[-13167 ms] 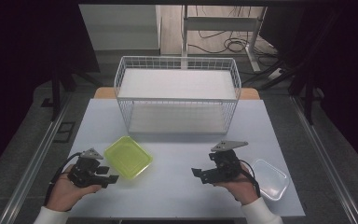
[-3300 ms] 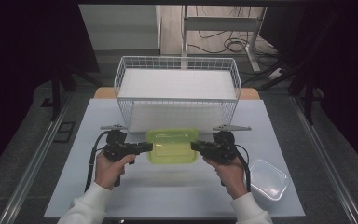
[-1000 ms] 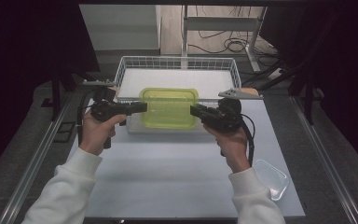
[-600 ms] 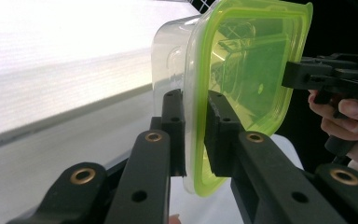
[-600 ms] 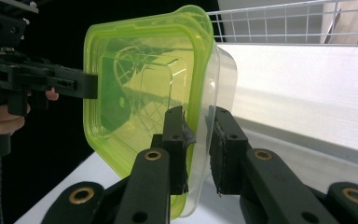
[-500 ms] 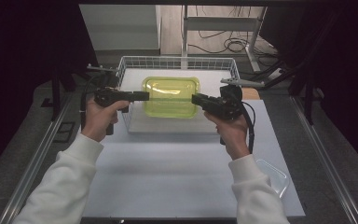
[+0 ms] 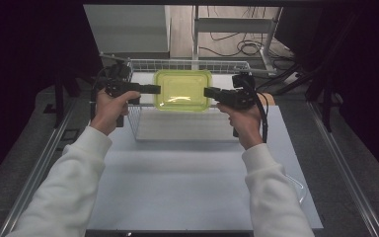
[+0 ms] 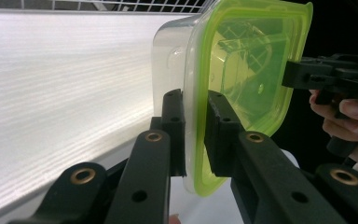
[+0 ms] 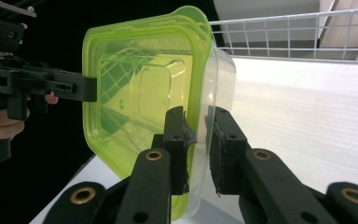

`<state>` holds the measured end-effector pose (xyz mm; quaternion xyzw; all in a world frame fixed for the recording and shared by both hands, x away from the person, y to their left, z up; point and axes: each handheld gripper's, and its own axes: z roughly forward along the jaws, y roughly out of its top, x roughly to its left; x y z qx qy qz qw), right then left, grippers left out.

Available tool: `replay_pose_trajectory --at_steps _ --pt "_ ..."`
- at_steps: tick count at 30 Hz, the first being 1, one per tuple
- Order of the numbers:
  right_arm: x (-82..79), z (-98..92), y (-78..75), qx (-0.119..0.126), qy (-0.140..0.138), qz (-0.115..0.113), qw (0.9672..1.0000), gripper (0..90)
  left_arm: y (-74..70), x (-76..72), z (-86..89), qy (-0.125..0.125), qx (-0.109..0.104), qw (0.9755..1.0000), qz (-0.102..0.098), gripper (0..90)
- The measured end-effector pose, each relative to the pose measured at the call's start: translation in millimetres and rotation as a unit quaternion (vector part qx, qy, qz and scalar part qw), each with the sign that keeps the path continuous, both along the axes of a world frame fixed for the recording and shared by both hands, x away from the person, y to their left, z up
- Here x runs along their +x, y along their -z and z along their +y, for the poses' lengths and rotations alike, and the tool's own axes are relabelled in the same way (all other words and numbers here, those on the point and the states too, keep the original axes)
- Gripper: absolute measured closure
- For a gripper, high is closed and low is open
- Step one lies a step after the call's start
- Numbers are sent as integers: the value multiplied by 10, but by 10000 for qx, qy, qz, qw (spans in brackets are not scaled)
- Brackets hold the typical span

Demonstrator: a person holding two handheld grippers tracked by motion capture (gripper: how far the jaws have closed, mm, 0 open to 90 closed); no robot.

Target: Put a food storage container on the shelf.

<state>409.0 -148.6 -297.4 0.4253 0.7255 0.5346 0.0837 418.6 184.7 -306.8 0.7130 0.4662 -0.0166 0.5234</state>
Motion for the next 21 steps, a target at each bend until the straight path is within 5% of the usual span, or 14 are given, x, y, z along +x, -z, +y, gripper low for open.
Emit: replay_pose_trajectory --at_steps 21 --pt "543 -36 78 138 101 481 9987 773 59 433 -78 -220 23 9991 365 796"
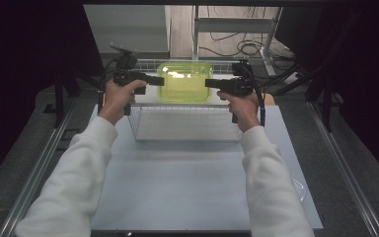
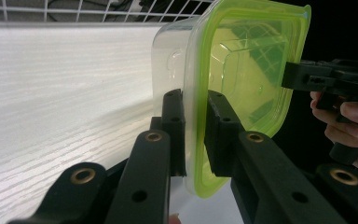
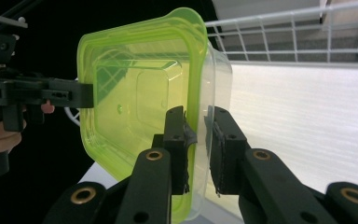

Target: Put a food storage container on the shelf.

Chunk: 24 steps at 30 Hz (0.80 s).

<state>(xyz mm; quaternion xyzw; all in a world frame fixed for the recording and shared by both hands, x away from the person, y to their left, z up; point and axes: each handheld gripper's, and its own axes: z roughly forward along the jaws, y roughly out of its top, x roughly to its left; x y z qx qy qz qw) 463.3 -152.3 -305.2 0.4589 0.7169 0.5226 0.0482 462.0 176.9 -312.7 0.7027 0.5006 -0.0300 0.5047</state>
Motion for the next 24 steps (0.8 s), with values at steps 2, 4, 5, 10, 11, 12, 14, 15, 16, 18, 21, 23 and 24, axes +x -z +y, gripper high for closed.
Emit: replay_pose_trajectory --at_steps 2,4,5,10,11,12,14,15,16,18,21,23,24 --pt "44 -9 40 -12 26 106 9999 773 50 43 -9 0 -27 10000 71 797" --pt "88 -28 70 75 40 197 9998 772 58 71 -9 -47 -121 9999 87 796" --pt "106 -33 77 101 44 226 9997 772 60 86 -8 -54 -127 9999 88 795" --pt "224 -62 145 468 155 457 9977 773 85 184 16 -107 -294 9991 298 788" --pt "239 -63 148 489 169 485 9975 773 89 199 18 -117 -316 9989 328 787" --pt "239 -63 148 489 169 485 9975 773 89 217 19 -137 -332 9986 378 787" --pt "278 -55 148 525 231 568 9967 769 97 253 21 -174 -380 9981 462 782" --pt "312 -53 159 575 277 640 9959 764 108 276 21 -231 -461 9973 531 777" --pt "312 -53 159 575 277 640 9959 764 121 296 29 -238 -499 9968 571 777" --pt "349 -52 181 690 359 764 9940 755 149 333 35 -290 -604 9956 653 767" --pt "398 -46 215 788 468 866 9920 741 195 379 40 -338 -712 9940 757 757" --pt "438 -34 253 878 586 976 9896 724 228 411 38 -374 -772 9929 819 737" --pt "438 -34 253 878 586 976 9896 724 238 418 37 -391 -798 9927 811 737"
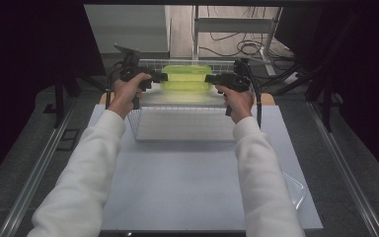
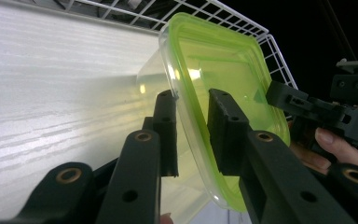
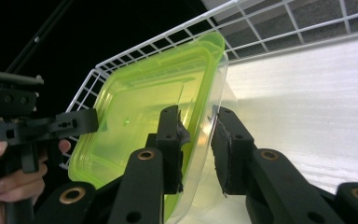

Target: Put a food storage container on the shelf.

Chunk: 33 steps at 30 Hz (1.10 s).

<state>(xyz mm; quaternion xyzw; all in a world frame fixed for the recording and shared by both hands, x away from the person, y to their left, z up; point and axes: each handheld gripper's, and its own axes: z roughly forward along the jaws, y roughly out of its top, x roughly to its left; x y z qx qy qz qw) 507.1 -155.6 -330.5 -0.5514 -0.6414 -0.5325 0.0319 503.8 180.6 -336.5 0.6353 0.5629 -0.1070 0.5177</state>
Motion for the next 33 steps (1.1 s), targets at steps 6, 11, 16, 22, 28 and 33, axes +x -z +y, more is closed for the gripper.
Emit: replay_pose_trajectory --at_steps 6,11,16,22,28,33 --pt "27 -5 30 128 60 54 9999 703 37 11 -5 -9 -15 9999 -112 707" --pt "10 -24 47 157 210 -34 9997 558 30 -27 -55 -50 128 9983 -557 487" --pt "-44 -78 -8 318 312 -141 9989 463 -39 -88 -71 -87 251 9956 -897 293" --pt "-184 -93 -109 139 234 -439 9987 402 -147 -235 -21 -170 623 9906 -1209 206" --pt "-393 -96 -218 -466 28 -755 9960 367 -273 -511 6 5 927 9842 -1507 205" --pt "-656 -107 -251 -817 -215 -903 9923 343 -288 -853 57 123 1077 9801 -1665 215"
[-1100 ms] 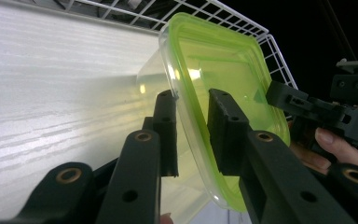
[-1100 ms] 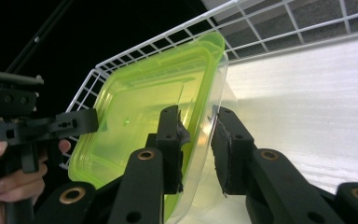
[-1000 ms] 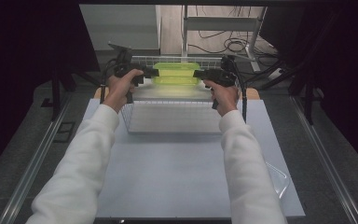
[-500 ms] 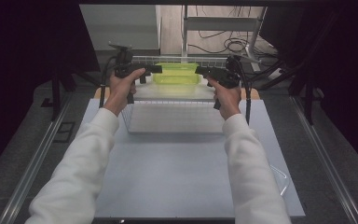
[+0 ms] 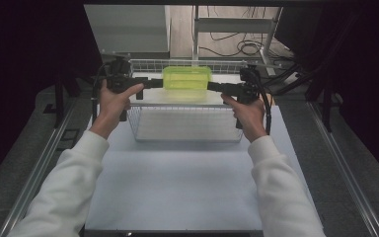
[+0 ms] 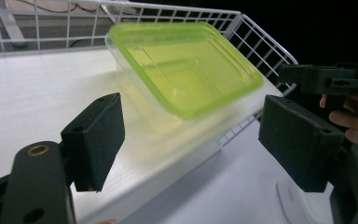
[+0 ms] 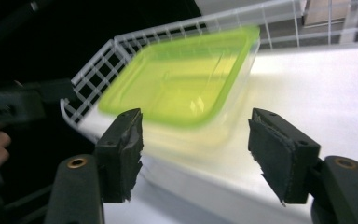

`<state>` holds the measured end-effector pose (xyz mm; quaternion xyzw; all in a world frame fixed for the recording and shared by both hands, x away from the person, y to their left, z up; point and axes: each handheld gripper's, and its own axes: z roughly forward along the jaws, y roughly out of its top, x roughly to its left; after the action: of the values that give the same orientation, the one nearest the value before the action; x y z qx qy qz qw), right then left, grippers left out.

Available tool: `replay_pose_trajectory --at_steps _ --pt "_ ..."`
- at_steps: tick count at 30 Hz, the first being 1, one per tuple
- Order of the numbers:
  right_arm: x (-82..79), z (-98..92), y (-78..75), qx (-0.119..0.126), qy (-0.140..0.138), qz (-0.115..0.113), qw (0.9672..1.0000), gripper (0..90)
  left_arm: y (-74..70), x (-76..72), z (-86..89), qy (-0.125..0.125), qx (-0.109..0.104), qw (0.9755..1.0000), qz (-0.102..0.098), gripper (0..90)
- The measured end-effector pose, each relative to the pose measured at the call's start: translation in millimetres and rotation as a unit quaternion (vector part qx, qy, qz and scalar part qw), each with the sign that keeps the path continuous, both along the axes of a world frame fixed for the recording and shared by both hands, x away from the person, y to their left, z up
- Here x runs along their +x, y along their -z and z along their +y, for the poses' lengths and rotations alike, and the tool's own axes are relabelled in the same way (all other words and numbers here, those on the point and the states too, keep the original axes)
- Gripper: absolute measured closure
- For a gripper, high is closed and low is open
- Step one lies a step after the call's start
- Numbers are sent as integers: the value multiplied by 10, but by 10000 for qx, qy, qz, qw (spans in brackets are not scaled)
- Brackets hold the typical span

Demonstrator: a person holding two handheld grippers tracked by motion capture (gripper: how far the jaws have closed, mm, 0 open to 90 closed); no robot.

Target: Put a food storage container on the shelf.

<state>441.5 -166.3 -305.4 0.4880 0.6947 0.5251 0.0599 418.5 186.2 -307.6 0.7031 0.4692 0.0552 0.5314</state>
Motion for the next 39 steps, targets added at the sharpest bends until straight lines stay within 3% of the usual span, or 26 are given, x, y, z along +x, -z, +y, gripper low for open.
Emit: replay_pose_trajectory --at_steps 4,6,11,12,16,19,23,24,28,32,39 --pt "-310 -51 54 -287 -63 -208 9994 333 62 -258 6 84 107 9998 -177 223" --pt "-352 -62 75 -307 -41 -197 9993 332 106 -380 -11 74 218 9992 -331 227" --pt "-653 -145 230 -603 -38 -294 9977 277 333 -705 -30 255 358 9983 -379 226" --pt "-800 -197 293 -867 55 -464 9951 264 385 -770 -21 275 316 9985 -363 227" --pt "-989 -282 411 -987 -69 -465 9940 246 647 -986 -7 385 320 9985 -221 230" --pt "-1178 -361 542 -967 -214 -461 9940 241 864 -1116 -16 454 457 9979 -28 229" --pt "-1403 -482 772 -1083 -338 -383 9928 237 1099 -1288 -2 341 523 9979 193 234" --pt "-1403 -482 772 -1083 -338 -383 9928 237 1159 -1313 1 335 553 9975 292 232" --pt "-1521 -589 1036 -1188 -389 -170 9920 238 1383 -1376 25 218 557 9965 585 234" --pt "-1565 -609 1215 -1382 -494 -10 9892 237 1536 -1386 15 163 702 9947 734 235" --pt "-1656 -614 1331 -1486 -546 121 9873 237 1634 -1392 -20 251 801 9930 826 239"
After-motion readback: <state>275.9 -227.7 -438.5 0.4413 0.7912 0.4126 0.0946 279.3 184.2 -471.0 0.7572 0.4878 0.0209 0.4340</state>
